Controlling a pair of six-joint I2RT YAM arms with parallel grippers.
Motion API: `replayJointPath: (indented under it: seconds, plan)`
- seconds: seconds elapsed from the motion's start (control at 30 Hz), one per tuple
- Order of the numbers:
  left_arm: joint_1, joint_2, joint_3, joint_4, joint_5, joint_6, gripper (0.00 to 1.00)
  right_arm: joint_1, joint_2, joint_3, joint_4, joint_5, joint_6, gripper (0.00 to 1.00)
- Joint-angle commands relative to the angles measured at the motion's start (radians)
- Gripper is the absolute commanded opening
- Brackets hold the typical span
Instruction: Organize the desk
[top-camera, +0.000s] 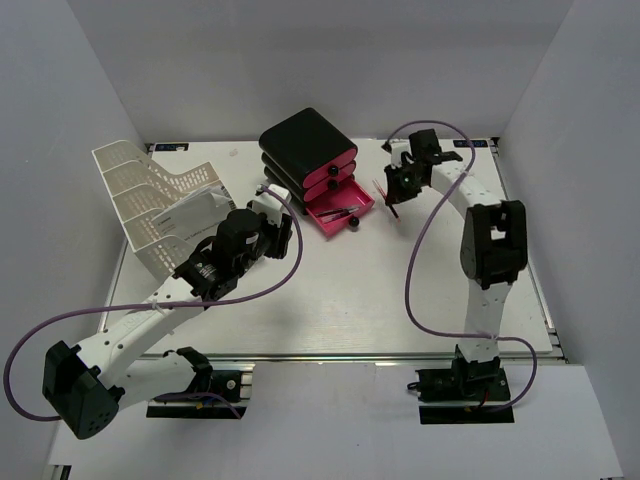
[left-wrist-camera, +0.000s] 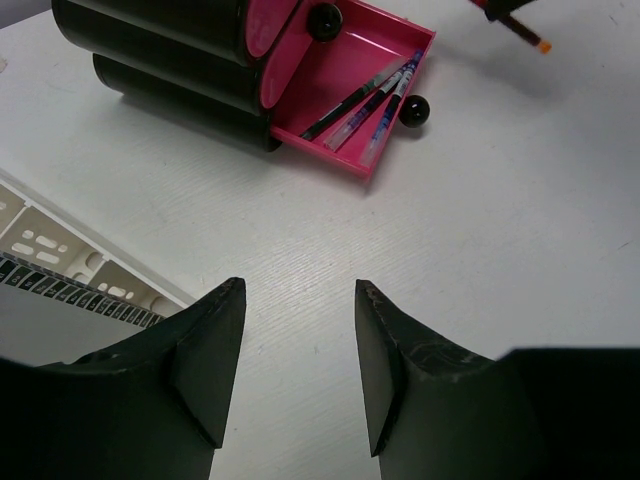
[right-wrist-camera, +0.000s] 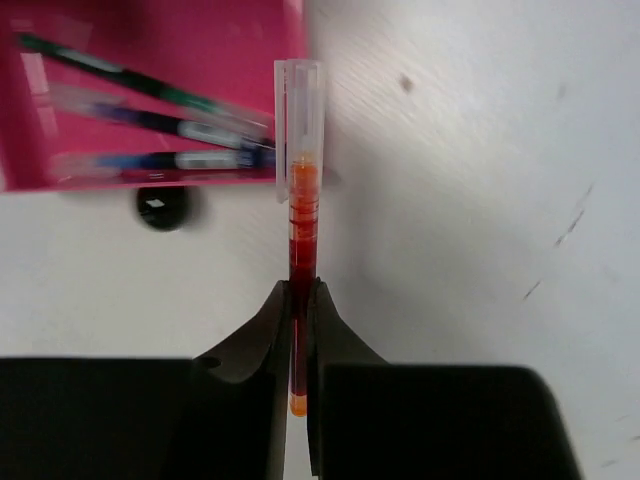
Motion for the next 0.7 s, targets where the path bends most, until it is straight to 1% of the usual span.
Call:
replayJointPath:
  seconds: [0.0,0.07,0.1,0.17,0.2,0.27,0.3,0.37,0.4,0.5,0.67]
  plan:
    - [0.003,-0.017,-0.011,0.018,-0.014,0.006,0.58,0.028,-0.173,-0.037,0.114,-0.252,-0.398,0.0]
    - [0.003,-0.015,-0.009,0.017,-0.012,0.004,0.57,0.045,-0.223,-0.1,0.125,-0.278,-0.522,0.0]
    - [0.003,-0.014,-0.009,0.018,-0.014,0.007,0.58,0.062,-0.24,-0.12,0.134,-0.288,-0.66,0.0]
    - [0.003,-0.012,-0.009,0.017,-0.015,0.007,0.58,0.088,-0.283,-0.186,0.134,-0.287,-0.815,0.0]
    - [0.003,-0.011,-0.009,0.018,-0.017,0.006,0.57,0.108,-0.3,-0.209,0.143,-0.285,-0.966,0.0]
    - [0.003,-0.009,-0.011,0.017,-0.018,0.007,0.57,0.15,-0.337,-0.273,0.16,-0.273,-1.111,0.0]
    - [0.003,-0.008,-0.011,0.017,-0.02,0.006,0.57,0.166,-0.342,-0.292,0.18,-0.267,-1.217,0.0]
    - [0.003,-0.005,-0.011,0.017,-0.02,0.006,0.57,0.186,-0.336,-0.3,0.203,-0.221,-1.267,0.0]
    - [0.003,-0.005,-0.012,0.018,-0.023,0.009,0.57,0.215,-0.325,-0.29,0.195,-0.207,-1.317,0.0]
    - [0.003,-0.002,-0.011,0.018,-0.026,0.01,0.57,0.252,-0.273,-0.232,0.156,-0.151,-1.414,0.0]
    - [0.003,0.002,-0.012,0.018,-0.023,0.01,0.57,0.3,-0.217,-0.189,0.223,-0.057,-1.41,0.0]
